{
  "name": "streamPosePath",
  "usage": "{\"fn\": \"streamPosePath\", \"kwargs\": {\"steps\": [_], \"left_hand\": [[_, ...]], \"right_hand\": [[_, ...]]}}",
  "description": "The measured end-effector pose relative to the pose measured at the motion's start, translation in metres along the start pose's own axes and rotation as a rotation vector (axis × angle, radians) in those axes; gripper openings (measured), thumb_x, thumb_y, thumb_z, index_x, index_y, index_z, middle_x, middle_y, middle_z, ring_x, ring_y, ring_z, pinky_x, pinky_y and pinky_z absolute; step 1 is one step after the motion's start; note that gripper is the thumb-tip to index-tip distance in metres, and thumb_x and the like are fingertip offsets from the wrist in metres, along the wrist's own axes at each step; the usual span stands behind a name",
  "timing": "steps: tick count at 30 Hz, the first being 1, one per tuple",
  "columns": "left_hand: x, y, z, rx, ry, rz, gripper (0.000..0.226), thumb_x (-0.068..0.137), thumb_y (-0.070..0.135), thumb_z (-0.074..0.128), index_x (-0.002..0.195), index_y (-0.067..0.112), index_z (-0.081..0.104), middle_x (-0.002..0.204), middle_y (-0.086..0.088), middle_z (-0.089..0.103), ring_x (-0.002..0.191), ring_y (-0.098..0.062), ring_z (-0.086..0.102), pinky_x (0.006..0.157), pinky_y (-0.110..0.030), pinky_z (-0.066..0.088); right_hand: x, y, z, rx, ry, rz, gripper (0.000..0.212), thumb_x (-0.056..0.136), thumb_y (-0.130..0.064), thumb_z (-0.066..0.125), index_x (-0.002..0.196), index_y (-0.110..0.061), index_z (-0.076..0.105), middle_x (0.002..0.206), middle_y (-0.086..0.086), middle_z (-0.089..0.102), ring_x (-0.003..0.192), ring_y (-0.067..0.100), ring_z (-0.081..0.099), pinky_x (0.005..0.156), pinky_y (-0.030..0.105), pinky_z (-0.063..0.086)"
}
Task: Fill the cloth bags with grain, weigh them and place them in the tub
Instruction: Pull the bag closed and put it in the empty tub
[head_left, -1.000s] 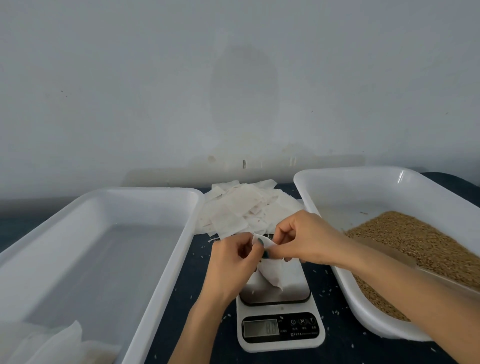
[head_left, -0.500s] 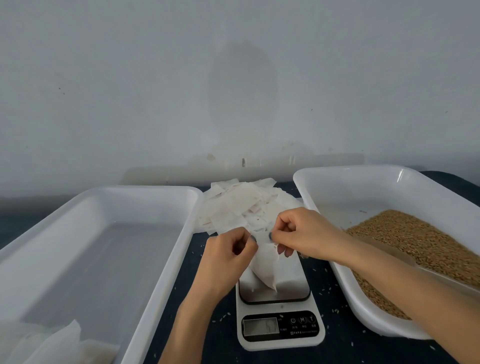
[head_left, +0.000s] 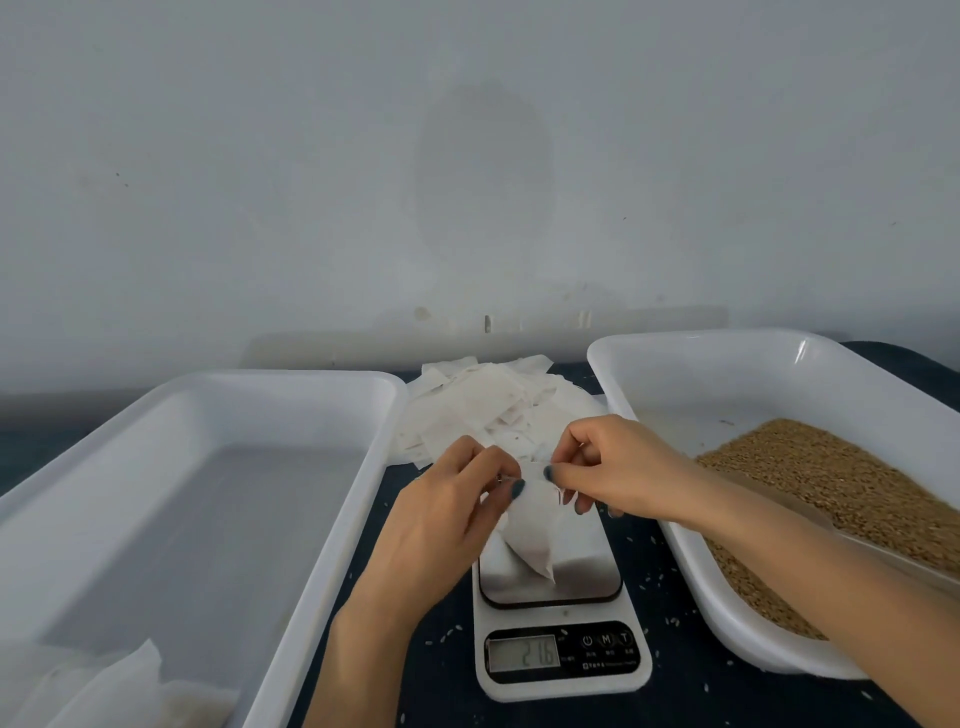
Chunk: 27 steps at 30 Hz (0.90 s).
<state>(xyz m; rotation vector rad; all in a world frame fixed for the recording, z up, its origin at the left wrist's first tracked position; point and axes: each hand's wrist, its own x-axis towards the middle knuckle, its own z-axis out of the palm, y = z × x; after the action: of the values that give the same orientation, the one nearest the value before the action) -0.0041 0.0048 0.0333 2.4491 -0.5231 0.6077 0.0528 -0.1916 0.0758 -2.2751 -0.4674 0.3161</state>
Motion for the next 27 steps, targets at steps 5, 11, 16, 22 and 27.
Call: {"fn": "streamPosePath", "kwargs": {"steps": [5, 11, 16, 22, 27], "left_hand": [[0.001, -0.003, -0.002, -0.014, 0.013, 0.007, 0.006, 0.099, 0.019, 0.057, 0.103, 0.018, 0.06, 0.106, 0.01, 0.052, 0.075, -0.013, 0.059, 0.061, -0.041, 0.053], [-0.001, -0.009, 0.0, -0.152, -0.034, -0.025, 0.016, 0.1, 0.015, 0.054, 0.099, 0.031, 0.053, 0.1, 0.018, 0.053, 0.08, -0.008, 0.065, 0.06, -0.033, 0.055], [-0.002, -0.01, 0.0, -0.136, -0.03, -0.02, 0.022, 0.1, 0.014, 0.053, 0.098, 0.036, 0.05, 0.1, 0.02, 0.053, 0.082, -0.008, 0.066, 0.059, -0.032, 0.055], [-0.002, -0.006, -0.002, -0.114, 0.017, 0.012, 0.023, 0.095, 0.013, 0.045, 0.101, 0.034, 0.053, 0.094, 0.019, 0.053, 0.077, -0.012, 0.061, 0.059, -0.034, 0.055], [-0.002, -0.007, -0.001, -0.123, 0.051, 0.012, 0.025, 0.093, 0.011, 0.047, 0.102, 0.032, 0.056, 0.09, 0.018, 0.054, 0.074, -0.013, 0.06, 0.058, -0.036, 0.053]], "right_hand": [[0.0, 0.002, -0.001, 0.015, -0.03, 0.017, 0.007, 0.091, -0.026, 0.063, 0.089, -0.019, 0.062, 0.073, -0.013, 0.074, 0.063, 0.002, 0.069, 0.045, 0.014, 0.044], [-0.012, 0.005, -0.021, -0.023, 0.066, -0.088, 0.005, 0.094, -0.032, 0.063, 0.092, -0.028, 0.062, 0.075, -0.018, 0.073, 0.066, 0.0, 0.069, 0.047, 0.01, 0.044], [-0.042, 0.06, -0.104, -0.473, 0.293, -0.081, 0.011, 0.082, -0.052, 0.061, 0.089, -0.045, 0.056, 0.079, -0.022, 0.069, 0.073, -0.007, 0.064, 0.066, 0.017, 0.052], [-0.08, 0.209, -0.133, -1.053, 0.165, 0.18, 0.062, 0.056, -0.1, 0.018, 0.082, -0.048, 0.041, 0.07, -0.02, 0.055, 0.061, -0.006, 0.054, 0.049, 0.013, 0.044], [-0.083, 0.271, -0.132, -0.964, 0.137, 0.12, 0.065, 0.053, -0.105, 0.023, 0.083, -0.055, 0.051, 0.075, -0.029, 0.053, 0.071, -0.008, 0.052, 0.06, 0.016, 0.046]]}}
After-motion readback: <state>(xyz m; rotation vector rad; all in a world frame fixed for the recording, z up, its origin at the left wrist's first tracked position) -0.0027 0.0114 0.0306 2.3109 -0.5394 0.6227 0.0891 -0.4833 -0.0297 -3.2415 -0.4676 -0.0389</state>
